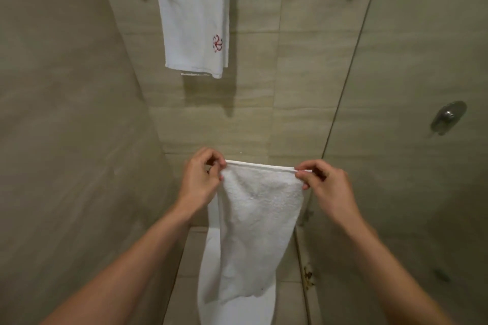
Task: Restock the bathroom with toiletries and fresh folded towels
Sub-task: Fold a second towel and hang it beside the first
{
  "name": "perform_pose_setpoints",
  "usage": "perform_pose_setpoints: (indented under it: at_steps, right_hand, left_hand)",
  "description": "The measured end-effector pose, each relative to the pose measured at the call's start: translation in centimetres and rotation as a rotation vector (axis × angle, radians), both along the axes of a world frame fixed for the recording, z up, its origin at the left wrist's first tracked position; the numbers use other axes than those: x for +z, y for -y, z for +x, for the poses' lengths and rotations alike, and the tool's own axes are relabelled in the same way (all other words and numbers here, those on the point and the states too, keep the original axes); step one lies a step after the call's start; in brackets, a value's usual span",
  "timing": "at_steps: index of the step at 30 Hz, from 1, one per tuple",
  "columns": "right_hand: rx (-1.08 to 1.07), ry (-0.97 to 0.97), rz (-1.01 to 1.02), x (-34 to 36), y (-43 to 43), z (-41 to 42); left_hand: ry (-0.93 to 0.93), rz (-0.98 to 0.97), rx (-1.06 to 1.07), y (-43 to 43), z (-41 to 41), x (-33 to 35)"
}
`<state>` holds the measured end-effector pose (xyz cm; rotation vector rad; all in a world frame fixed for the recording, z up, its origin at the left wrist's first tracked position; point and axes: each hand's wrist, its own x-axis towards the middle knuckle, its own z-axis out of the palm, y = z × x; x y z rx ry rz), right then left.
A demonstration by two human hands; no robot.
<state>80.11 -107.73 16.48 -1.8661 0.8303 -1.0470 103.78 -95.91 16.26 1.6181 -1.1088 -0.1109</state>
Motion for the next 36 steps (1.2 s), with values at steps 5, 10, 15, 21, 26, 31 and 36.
perform_pose_setpoints:
  at_steps: [5,10,15,21,26,31,36]
  right_hand:
    - [-0.007,-0.012,-0.128,3.1,3.2,2.3]
    - [-0.021,-0.013,-0.28,6.7,5.4,5.1]
    - [-0.049,-0.117,-0.463,10.5,7.2,7.7]
    - [-0.087,-0.255,-0.568,14.4,8.7,9.8]
    - [-0.107,-0.247,-0.6,17.4,9.7,10.9]
    - [-0.138,-0.233,-0.642,20.9,12.0,11.7]
    - [-0.166,-0.2,-0.704,24.3,14.8,12.3]
  left_hand:
    - [0.037,-0.033,-0.034,2.8,2.7,2.6]
    - [0.158,-0.031,-0.086,5.2,5.7,5.9]
    - [0.211,-0.06,-0.103,8.2,9.4,9.5]
    - [0.332,-0.122,-0.076,10.7,11.3,13.8]
    - [0.408,-0.159,-0.102,12.8,12.4,16.8]
    - [0.449,-0.199,-0.163,14.6,12.9,20.5]
    - [0.459,-0.209,-0.155,17.7,12.9,24.0]
